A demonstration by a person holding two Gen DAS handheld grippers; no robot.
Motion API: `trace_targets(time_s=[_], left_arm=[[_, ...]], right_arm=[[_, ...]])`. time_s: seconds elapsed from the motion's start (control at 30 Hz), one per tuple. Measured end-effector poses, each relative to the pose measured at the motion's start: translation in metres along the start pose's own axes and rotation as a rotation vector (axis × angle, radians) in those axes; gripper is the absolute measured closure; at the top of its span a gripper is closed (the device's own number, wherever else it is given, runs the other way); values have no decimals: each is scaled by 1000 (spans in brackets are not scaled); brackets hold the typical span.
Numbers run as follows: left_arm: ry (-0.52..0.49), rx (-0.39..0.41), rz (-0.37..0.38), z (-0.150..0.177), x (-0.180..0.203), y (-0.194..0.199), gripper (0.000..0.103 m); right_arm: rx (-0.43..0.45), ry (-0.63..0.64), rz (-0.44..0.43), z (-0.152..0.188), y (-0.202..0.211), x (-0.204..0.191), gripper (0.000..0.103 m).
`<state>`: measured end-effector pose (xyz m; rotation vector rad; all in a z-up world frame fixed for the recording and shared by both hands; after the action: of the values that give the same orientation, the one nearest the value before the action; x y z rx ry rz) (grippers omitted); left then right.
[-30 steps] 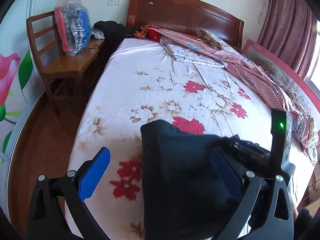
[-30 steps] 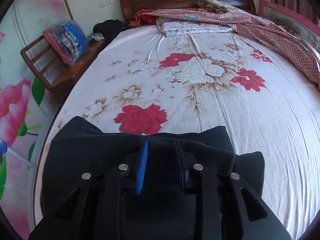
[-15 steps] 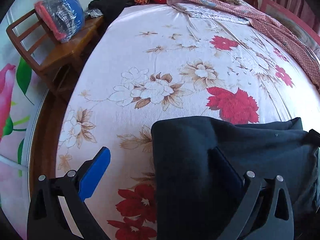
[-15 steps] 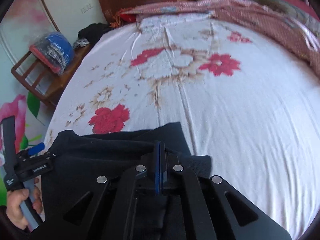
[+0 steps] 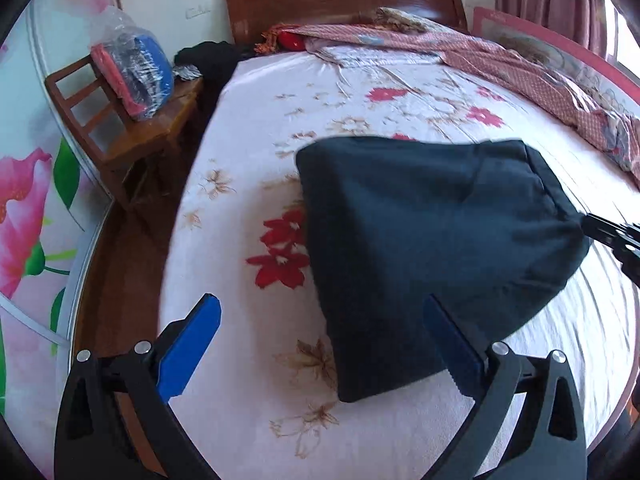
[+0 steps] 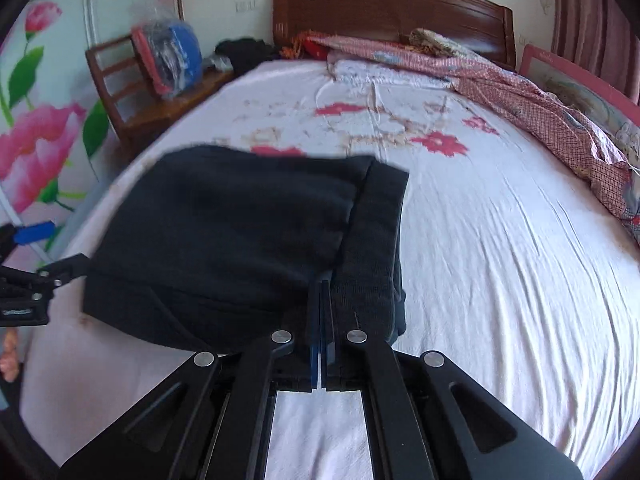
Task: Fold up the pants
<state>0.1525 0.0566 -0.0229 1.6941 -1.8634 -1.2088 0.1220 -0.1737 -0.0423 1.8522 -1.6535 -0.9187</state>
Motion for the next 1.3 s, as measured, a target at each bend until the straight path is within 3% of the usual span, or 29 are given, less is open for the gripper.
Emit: trace_targets(time_s=[0.07,0.2,0.3,0.37,0.4,0.43,0.47,0.5,0.6,0.7,0.83,0.87,0.93,1.0,1.07,1.17,1.3], left_arm=[[-53,-46,-31,7,12,-25,2],[6,-51,8,5,3,-43,2],[16,-65,2,5,1,-30,2],[10,-55,-51,6,-3,-13,2],[15,-47,-66,8,-7,-4,2],[31,-48,-72,11,-12,6,2],[53,-49,-76,16,-17,15,2],[79,-59,-80,22,-22,23,2],[177,-94,-52,44,-36,47,2],[273,-89,-23,66,-49,71,2],[365,-72,8,76,-56,89,2],[366,-70,-11,76,-55,92,2],[336,-69,-44,72,-44,97,2],[276,-76,-79,69,-30,98,2],[217,-87,-124,70,-12,102,2],[172,-81,-109,80,13,108,2],[158,-80,-70,86,33,116,2]], right_arm=[[2,-55,-31,8,-22,12,103],[-3,-112,-48,2,-18,15,103],[15,-173,-65,-6,15,16,103],[80,-163,-61,-11,38,13,99],[105,-148,-65,-13,45,11,89],[82,-157,-88,-15,43,11,64],[32,-188,-137,-13,35,12,48],[10,-206,-135,-10,25,13,39],[-133,-156,-19,12,-16,15,39],[-73,-223,-47,15,3,20,39],[6,-258,-55,17,65,12,39],[-14,-250,-53,23,77,8,39],[-47,-236,11,38,94,0,20],[-83,-284,57,61,105,-2,11],[-153,-357,94,85,105,3,11],[-254,-416,130,115,101,3,11],[-256,-332,212,116,104,-8,11]])
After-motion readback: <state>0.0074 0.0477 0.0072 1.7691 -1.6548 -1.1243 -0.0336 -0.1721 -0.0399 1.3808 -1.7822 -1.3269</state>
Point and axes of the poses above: each gripper's, at about its wrist camera, not at the fingertips, and y roughly against the way its jaws point, x to its right, z to its underside, the point moved 3 cm from there along -y, roughly the way its jaws point, and after that the axes turned 12 degrees about -y, right-handed, at the moved point
